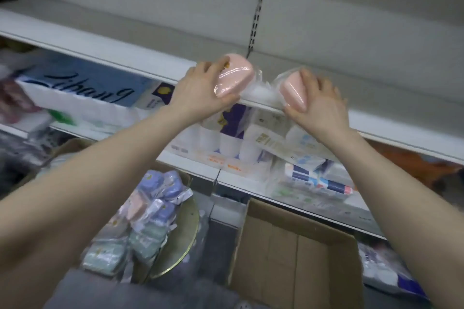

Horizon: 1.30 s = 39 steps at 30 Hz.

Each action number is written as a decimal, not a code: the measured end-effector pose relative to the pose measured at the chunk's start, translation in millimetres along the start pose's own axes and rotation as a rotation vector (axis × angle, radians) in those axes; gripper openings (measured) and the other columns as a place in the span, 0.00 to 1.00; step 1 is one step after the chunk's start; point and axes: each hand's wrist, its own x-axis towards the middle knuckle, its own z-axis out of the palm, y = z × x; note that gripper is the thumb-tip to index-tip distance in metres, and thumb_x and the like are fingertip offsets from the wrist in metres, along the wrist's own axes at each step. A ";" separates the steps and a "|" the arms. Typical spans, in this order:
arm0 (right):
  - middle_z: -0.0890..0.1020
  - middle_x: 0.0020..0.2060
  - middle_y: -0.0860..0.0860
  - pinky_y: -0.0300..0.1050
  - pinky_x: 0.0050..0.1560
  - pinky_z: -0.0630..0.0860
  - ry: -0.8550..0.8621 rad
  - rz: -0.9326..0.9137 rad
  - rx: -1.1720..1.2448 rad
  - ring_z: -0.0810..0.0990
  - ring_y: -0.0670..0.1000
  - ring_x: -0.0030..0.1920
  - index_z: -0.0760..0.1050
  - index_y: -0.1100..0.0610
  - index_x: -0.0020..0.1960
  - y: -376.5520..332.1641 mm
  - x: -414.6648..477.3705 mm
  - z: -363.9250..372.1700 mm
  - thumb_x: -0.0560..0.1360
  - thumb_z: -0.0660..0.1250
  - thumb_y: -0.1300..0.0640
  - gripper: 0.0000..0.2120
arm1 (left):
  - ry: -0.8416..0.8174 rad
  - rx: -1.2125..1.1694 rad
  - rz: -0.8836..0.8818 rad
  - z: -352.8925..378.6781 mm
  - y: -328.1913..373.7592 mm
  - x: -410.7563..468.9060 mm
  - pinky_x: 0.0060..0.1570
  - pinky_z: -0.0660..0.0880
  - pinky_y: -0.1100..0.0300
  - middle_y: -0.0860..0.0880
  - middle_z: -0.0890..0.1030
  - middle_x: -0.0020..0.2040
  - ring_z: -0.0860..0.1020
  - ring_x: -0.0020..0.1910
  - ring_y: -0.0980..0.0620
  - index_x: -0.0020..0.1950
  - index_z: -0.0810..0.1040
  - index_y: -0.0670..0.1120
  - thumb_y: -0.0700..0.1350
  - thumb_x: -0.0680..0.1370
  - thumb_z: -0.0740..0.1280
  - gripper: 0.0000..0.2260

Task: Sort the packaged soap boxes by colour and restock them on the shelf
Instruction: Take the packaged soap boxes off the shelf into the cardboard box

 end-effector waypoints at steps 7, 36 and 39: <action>0.68 0.68 0.56 0.61 0.58 0.69 -0.007 -0.186 0.104 0.69 0.63 0.63 0.54 0.47 0.77 -218.8 -33.8 57.6 0.70 0.66 0.35 0.41 | -0.019 0.061 -0.202 -86.0 -193.5 -118.2 0.59 0.70 0.47 0.43 0.70 0.68 0.72 0.63 0.39 0.76 0.58 0.54 0.68 0.72 0.63 0.37; 0.49 0.78 0.56 0.66 0.72 0.56 -0.984 -0.345 -0.004 0.51 0.62 0.76 0.45 0.47 0.79 -482.0 -55.3 439.6 0.81 0.57 0.43 0.33 | -0.539 0.191 -0.464 42.6 -534.7 -270.5 0.67 0.62 0.49 0.42 0.73 0.66 0.71 0.64 0.39 0.71 0.68 0.41 0.45 0.62 0.75 0.38; 0.45 0.79 0.55 0.68 0.73 0.51 -0.975 -0.352 -0.002 0.46 0.63 0.77 0.44 0.46 0.80 -484.1 -61.6 451.0 0.81 0.55 0.43 0.32 | -0.572 0.208 -0.356 55.8 -567.4 -254.0 0.68 0.64 0.44 0.41 0.74 0.65 0.71 0.65 0.37 0.70 0.69 0.40 0.39 0.60 0.73 0.38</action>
